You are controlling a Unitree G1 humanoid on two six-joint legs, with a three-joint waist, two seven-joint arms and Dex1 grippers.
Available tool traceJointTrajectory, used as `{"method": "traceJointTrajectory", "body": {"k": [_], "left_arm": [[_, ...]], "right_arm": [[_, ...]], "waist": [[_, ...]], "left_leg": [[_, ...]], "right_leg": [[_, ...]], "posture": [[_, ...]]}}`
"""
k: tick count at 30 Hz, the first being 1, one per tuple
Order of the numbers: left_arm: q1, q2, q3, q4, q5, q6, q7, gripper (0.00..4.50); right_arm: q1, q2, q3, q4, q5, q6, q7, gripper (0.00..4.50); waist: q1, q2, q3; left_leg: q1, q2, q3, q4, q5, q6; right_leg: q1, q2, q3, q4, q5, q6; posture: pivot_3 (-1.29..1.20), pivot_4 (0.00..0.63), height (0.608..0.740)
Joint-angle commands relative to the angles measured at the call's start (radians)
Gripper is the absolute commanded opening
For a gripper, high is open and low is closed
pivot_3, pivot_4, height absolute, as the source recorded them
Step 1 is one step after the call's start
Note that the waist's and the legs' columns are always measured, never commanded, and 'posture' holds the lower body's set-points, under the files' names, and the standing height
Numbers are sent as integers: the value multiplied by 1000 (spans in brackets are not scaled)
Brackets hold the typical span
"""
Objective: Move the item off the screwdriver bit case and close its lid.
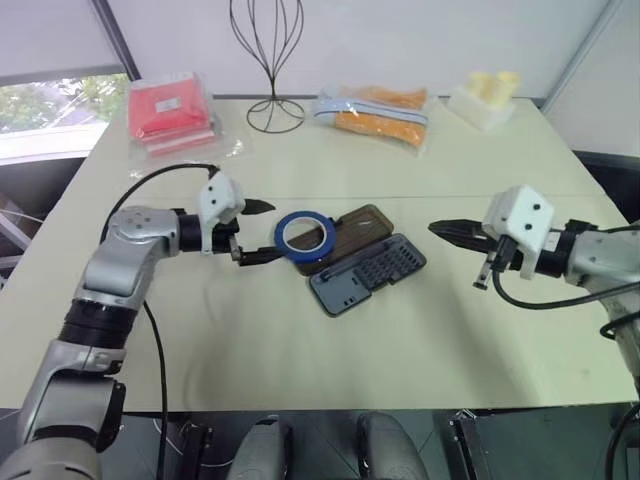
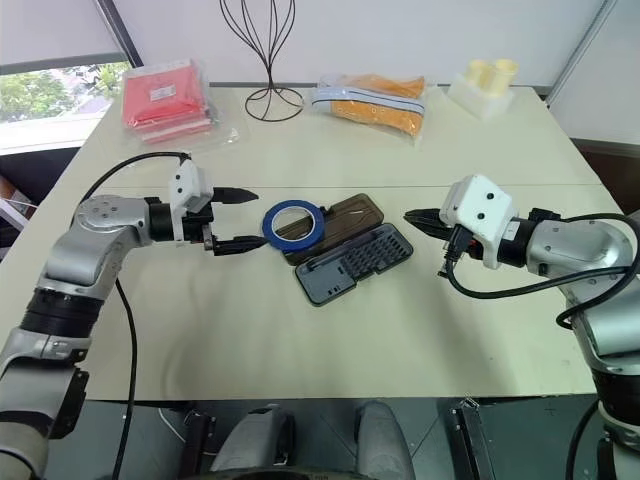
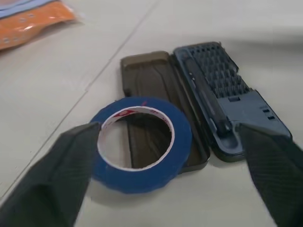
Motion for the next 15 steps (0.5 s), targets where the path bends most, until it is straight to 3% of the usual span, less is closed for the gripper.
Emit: {"method": "traceJointTrajectory", "body": {"k": [1,15], "left_arm": [[-61,-33,-28,95,54,-108,-46,4471],[-223,-187,-89,511,232,-396,-81,4471]], "right_arm": [[14,8,-22,-45,-8,-12,-22,0],[89,24,-48,-96,-15,-9,-75,0]], "waist": [[0,0,0],[-1,0,0]], "left_leg": [[0,0,0,0,0,0],[0,0,0,1,0,0]], "right_leg": [[0,0,0,0,0,0],[0,0,-1,0,0,0]], "posture": [[0,150,740],[0,150,740]]}}
